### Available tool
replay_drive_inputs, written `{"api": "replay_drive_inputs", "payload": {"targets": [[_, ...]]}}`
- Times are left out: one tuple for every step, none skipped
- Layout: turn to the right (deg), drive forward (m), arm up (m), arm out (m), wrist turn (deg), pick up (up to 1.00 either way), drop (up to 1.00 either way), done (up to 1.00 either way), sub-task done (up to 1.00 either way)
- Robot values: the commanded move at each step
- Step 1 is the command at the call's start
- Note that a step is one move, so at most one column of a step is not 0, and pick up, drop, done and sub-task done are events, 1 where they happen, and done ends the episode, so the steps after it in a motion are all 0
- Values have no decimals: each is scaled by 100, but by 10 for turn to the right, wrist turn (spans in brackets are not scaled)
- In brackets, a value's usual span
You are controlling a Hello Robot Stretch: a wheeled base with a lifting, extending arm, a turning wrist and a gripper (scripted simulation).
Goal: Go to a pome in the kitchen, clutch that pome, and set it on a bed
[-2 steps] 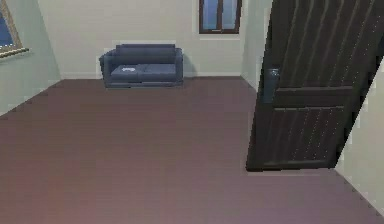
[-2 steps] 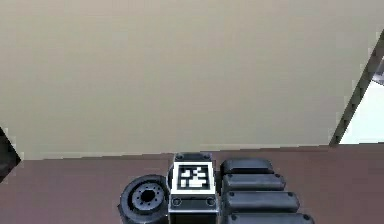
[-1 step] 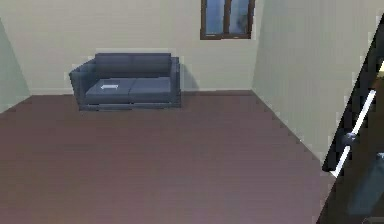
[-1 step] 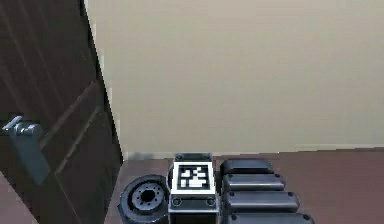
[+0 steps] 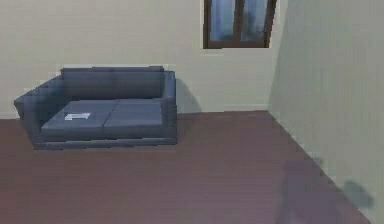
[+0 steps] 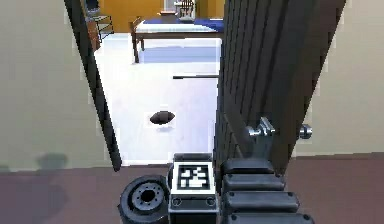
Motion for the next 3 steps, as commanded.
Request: {"api": "replay_drive_inputs", "payload": {"targets": [[450,0,0,0,0,0,0,0,0],[150,0,0,0,0,0,0,0,0],[0,65,0,0,0,0,0,0,0]]}}
